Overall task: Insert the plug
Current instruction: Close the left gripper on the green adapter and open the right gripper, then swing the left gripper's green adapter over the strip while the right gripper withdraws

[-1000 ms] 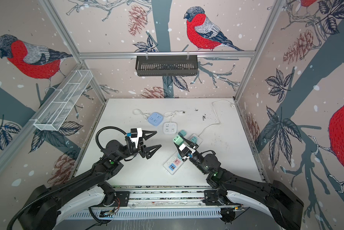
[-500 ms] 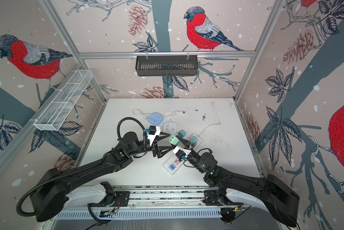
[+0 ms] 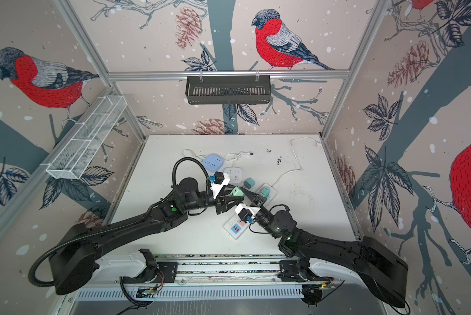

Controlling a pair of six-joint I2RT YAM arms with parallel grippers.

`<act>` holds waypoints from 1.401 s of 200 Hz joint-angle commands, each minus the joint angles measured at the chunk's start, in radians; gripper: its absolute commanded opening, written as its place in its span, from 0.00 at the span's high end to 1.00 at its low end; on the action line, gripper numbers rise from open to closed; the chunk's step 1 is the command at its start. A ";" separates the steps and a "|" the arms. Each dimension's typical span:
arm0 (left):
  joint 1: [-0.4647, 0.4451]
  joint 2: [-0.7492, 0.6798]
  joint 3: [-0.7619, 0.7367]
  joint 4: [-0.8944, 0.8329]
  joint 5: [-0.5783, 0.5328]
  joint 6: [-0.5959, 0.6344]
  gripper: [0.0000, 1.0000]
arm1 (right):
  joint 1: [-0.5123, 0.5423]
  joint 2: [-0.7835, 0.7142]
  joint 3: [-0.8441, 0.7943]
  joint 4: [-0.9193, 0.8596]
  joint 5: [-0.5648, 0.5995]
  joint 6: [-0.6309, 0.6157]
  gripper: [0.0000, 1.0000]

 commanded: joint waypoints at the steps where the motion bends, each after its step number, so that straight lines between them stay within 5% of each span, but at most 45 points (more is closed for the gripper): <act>1: -0.008 0.002 0.006 -0.023 0.015 0.037 0.61 | 0.003 0.005 0.011 0.073 0.029 -0.011 0.87; 37: -0.012 0.004 0.013 -0.040 0.008 0.053 0.89 | 0.005 0.013 0.008 0.098 0.020 -0.013 0.75; 51: -0.012 0.000 0.013 -0.039 0.020 0.061 1.00 | 0.010 0.016 0.007 0.105 0.022 -0.014 0.52; 71: -0.012 -0.019 -0.009 -0.015 -0.020 0.056 1.00 | 0.012 0.021 -0.004 0.130 0.063 -0.007 0.20; 78: -0.011 -0.029 -0.018 -0.010 -0.048 0.055 1.00 | 0.012 0.019 -0.013 0.141 0.087 -0.001 0.00; 133: -0.011 -0.130 -0.069 -0.021 -0.268 0.057 1.00 | -0.026 -0.067 -0.127 0.203 0.287 0.143 0.00; 173: -0.012 -0.139 -0.017 -0.147 -0.451 0.062 1.00 | -0.220 -0.196 -0.207 0.196 0.336 0.456 0.00; 253: -0.012 -0.133 0.074 -0.463 -0.669 -0.137 1.00 | -0.548 -0.481 -0.241 -0.289 0.520 0.971 0.00; 280: -0.012 -0.097 0.123 -0.565 -0.692 -0.210 1.00 | -0.616 -0.581 -0.309 -0.315 0.480 1.071 0.00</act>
